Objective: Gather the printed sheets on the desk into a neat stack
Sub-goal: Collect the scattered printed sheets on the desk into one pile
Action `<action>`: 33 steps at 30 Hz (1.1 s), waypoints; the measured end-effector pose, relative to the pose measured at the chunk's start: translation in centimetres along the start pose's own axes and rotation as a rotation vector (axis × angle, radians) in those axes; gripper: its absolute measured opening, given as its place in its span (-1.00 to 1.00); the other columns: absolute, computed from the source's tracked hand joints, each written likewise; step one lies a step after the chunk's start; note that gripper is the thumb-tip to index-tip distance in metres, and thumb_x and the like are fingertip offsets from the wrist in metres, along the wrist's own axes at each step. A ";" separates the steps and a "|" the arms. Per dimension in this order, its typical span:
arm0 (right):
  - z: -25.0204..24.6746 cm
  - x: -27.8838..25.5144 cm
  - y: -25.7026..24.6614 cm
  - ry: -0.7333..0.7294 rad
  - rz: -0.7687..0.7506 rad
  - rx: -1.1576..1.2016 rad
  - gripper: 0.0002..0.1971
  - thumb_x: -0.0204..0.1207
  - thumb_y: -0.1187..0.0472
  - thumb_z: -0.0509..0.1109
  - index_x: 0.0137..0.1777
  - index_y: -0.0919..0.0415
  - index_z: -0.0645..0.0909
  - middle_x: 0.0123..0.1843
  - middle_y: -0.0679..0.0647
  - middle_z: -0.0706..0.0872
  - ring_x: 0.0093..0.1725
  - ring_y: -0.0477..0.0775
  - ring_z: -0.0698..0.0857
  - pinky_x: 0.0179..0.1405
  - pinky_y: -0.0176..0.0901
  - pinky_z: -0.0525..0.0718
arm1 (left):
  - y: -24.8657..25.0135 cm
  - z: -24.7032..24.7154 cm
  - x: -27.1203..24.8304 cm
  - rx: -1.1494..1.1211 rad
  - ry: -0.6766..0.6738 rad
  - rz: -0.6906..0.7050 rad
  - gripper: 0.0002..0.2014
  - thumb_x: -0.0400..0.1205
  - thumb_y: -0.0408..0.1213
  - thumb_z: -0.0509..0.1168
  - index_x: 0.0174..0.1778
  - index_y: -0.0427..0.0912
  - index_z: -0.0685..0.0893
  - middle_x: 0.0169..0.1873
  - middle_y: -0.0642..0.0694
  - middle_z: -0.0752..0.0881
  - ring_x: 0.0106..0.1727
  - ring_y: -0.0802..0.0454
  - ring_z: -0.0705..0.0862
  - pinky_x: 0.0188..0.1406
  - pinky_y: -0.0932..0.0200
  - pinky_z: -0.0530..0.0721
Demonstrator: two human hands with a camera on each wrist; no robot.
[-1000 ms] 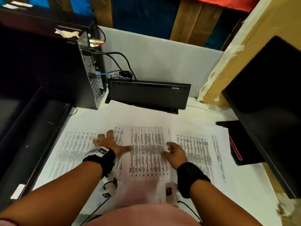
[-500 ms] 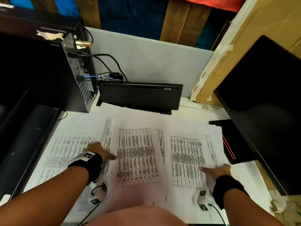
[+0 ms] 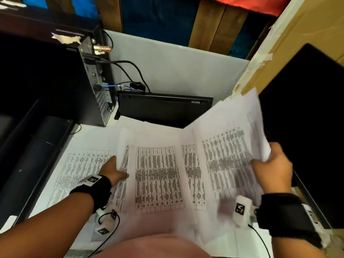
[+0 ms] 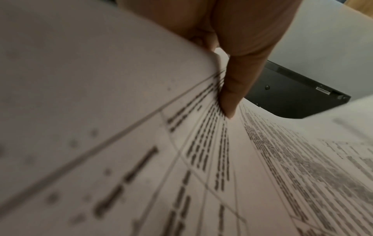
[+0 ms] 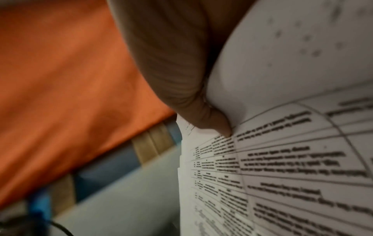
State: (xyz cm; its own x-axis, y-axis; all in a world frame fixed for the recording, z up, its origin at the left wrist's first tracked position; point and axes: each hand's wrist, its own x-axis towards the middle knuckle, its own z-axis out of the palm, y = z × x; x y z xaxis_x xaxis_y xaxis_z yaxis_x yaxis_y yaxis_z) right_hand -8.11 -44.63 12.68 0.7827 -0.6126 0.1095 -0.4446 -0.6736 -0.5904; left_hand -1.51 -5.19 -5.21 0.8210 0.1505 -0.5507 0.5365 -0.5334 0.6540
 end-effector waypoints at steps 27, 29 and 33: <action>11.4 -4.1 -1.0 -0.506 0.363 0.555 -0.48 0.36 0.61 0.47 0.30 0.36 0.48 0.25 0.13 0.62 0.17 0.12 0.62 0.11 -0.07 0.62 | 1.1 -0.7 -1.3 -0.130 -0.040 0.082 -0.43 0.76 0.01 -0.01 0.62 -0.28 0.26 0.60 -0.27 0.35 0.59 -0.17 0.36 0.46 0.14 0.28; 14.7 -5.0 1.9 -0.619 0.440 0.431 -0.21 0.17 0.50 0.65 0.44 0.43 0.42 0.34 0.25 0.66 0.26 0.24 0.68 0.25 0.08 0.65 | 1.1 -0.9 -1.1 -0.186 -0.102 0.033 -0.34 0.74 0.15 -0.17 0.66 -0.21 0.23 0.67 -0.19 0.23 0.68 -0.12 0.20 0.59 0.06 0.13; 17.4 -6.5 3.1 -0.540 0.333 0.229 -0.05 0.24 0.24 0.71 0.55 0.32 0.23 0.41 0.10 0.45 0.41 0.16 0.50 0.39 -0.03 0.48 | -0.2 -0.6 -0.3 -0.197 -0.170 -0.060 -0.04 0.52 0.44 0.10 0.70 -0.13 0.08 0.70 -0.14 0.14 0.70 -0.13 0.16 0.61 -0.08 0.17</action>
State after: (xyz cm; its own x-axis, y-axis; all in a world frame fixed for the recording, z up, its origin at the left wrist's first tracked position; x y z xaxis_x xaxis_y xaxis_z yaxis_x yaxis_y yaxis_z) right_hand -7.03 -35.57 -3.77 0.7541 -0.4399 -0.4877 -0.6430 -0.3433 -0.6846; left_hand -1.74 -4.63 -4.80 0.7507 0.0262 -0.6602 0.6248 -0.3527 0.6965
